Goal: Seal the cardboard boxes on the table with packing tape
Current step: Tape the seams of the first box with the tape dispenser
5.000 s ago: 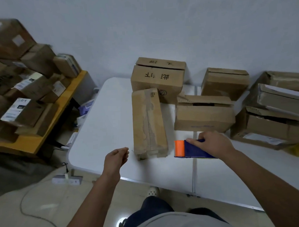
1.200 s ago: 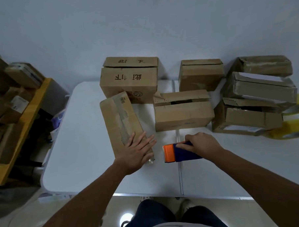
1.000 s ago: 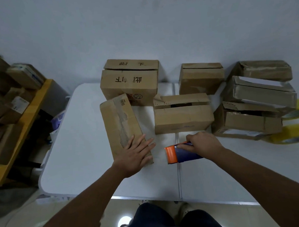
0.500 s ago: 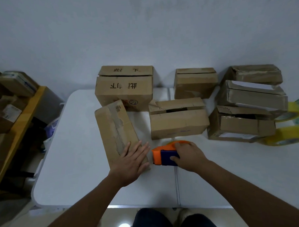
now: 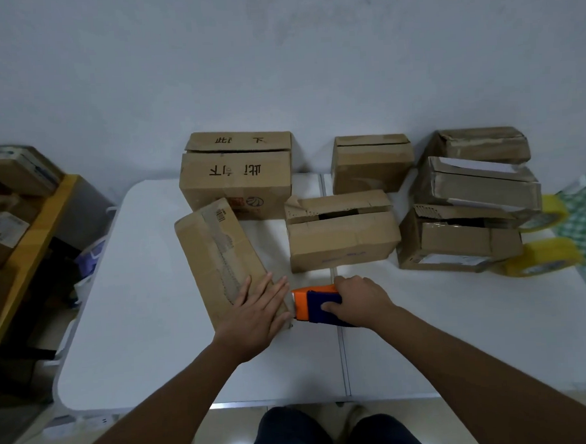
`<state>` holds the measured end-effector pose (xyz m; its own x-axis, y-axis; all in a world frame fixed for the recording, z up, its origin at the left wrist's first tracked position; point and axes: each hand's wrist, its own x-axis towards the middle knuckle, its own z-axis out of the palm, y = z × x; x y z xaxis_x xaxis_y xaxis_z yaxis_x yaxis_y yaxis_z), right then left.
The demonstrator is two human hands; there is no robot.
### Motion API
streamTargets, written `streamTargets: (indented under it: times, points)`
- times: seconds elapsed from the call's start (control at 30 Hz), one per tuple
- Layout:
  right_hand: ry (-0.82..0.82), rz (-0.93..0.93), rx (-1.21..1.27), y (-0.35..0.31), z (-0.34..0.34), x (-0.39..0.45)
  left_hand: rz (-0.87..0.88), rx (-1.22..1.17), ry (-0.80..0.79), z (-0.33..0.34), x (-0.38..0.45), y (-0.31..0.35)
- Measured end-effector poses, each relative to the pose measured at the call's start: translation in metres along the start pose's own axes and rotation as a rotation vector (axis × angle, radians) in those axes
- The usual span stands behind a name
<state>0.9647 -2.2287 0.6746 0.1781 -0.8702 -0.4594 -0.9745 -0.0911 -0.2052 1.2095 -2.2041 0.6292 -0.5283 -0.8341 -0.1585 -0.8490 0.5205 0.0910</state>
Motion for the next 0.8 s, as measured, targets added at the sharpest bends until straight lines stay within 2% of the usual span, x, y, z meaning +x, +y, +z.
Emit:
streamTargets:
  times: [0.07, 0.23, 0.37, 0.47, 0.53, 0.6, 0.67, 0.7, 0.8]
  points:
    - [0.004, 0.022, 0.005, -0.005, -0.004, -0.001, -0.009, -0.009, -0.004, -0.001, -0.001, 0.000]
    - [0.057, 0.260, -0.008, 0.028, -0.024, -0.001, 0.088, -0.054, 0.001, 0.004, -0.016, -0.003]
    - [0.154, 0.280, -0.030, 0.033, -0.006, 0.002, 0.116, -0.140, -0.012, -0.006, -0.013, -0.005]
    - [0.068, 0.292, 0.092, 0.023, 0.026, 0.007, 0.091, -0.400, -0.004, -0.022, -0.016, -0.009]
    - [0.001, 0.311, 0.234, 0.018, 0.041, 0.004, 0.061, -0.425, 0.070, -0.027, -0.022, -0.015]
    - [0.179, 0.280, 0.284, 0.015, 0.053, 0.000, 0.027, -0.413, 0.092, -0.025, -0.032, -0.019]
    - [0.353, 0.172, 0.361, 0.001, 0.057, -0.008, 0.006, -0.395, 0.074, -0.020, -0.042, -0.019]
    - [0.323, 0.100, 0.514, -0.010, 0.057, -0.012, 0.003, -0.371, 0.060, -0.017, -0.046, -0.017]
    - [-0.078, 0.038, 1.149, -0.040, 0.057, -0.021, -0.012, -0.268, 0.027, -0.009, -0.053, -0.014]
